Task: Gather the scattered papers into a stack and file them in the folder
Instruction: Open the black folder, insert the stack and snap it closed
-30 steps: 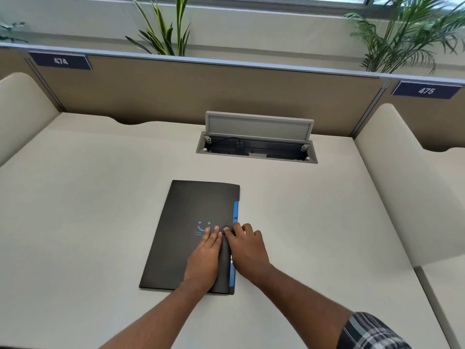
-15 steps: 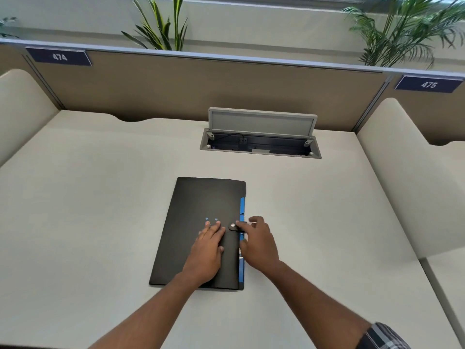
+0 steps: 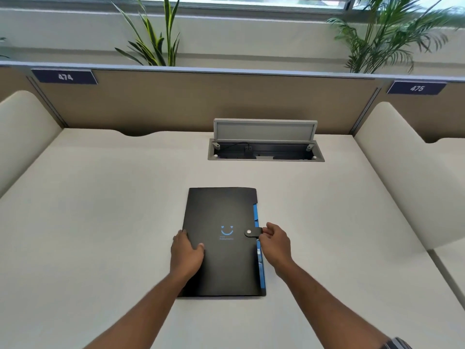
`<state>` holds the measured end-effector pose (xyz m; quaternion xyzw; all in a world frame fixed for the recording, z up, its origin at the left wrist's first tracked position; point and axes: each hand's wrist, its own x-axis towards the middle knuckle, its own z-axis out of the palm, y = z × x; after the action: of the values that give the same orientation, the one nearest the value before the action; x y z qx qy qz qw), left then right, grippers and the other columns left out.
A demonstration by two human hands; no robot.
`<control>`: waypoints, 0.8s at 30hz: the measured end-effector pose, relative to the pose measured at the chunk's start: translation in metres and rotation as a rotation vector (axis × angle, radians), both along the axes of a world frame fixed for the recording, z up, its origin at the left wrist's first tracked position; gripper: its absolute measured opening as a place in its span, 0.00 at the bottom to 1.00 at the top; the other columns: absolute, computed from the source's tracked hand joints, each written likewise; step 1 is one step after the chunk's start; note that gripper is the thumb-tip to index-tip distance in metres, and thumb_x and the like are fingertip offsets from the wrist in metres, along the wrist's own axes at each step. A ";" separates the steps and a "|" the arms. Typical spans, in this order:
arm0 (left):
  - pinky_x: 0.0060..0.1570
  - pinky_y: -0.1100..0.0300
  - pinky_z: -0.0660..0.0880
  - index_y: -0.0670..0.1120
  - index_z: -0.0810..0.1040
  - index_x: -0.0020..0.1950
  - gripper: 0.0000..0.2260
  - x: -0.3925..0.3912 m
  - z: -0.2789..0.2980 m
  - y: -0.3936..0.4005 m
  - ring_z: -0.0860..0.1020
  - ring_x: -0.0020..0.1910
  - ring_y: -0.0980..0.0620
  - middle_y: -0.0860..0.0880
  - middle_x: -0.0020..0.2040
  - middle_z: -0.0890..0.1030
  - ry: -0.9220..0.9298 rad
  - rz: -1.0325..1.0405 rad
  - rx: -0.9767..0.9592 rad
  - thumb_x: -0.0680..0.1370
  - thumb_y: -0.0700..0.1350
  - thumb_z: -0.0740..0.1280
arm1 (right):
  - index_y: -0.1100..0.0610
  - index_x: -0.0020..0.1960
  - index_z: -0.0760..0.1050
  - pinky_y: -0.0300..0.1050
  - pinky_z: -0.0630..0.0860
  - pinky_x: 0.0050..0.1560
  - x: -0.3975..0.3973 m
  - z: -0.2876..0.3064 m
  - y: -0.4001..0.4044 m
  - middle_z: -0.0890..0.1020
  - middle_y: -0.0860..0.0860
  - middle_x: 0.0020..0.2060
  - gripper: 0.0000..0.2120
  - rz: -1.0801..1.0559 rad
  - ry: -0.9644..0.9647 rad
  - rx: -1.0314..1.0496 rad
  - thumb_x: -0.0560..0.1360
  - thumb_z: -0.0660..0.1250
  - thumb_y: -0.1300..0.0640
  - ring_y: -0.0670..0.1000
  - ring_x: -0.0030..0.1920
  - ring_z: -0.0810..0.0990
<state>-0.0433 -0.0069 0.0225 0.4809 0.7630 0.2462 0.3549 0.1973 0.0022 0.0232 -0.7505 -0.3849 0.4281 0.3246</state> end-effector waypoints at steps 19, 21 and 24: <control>0.66 0.49 0.72 0.43 0.68 0.73 0.24 -0.117 0.032 0.076 0.75 0.65 0.43 0.45 0.68 0.76 -0.128 0.029 -0.019 0.77 0.46 0.67 | 0.60 0.63 0.79 0.48 0.77 0.63 -0.115 0.028 0.061 0.86 0.45 0.52 0.17 0.006 0.020 0.111 0.76 0.64 0.66 0.53 0.58 0.83; 0.62 0.52 0.74 0.44 0.72 0.69 0.21 -0.129 0.038 0.091 0.77 0.61 0.44 0.46 0.65 0.78 -0.130 0.030 0.005 0.77 0.45 0.68 | 0.65 0.59 0.78 0.53 0.77 0.64 -0.128 0.031 0.074 0.86 0.42 0.47 0.13 0.004 0.012 0.133 0.75 0.63 0.66 0.54 0.59 0.82; 0.58 0.54 0.75 0.45 0.75 0.63 0.15 -0.143 0.044 0.114 0.79 0.56 0.45 0.47 0.60 0.81 -0.138 0.024 0.029 0.76 0.45 0.68 | 0.64 0.55 0.80 0.50 0.79 0.56 -0.144 0.035 0.095 0.87 0.48 0.49 0.12 0.022 0.011 0.139 0.73 0.62 0.66 0.54 0.53 0.84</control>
<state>-0.1865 0.1073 0.0667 0.4585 0.7388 0.2940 0.3969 0.0537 0.0974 0.0584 -0.7194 -0.4201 0.4080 0.3734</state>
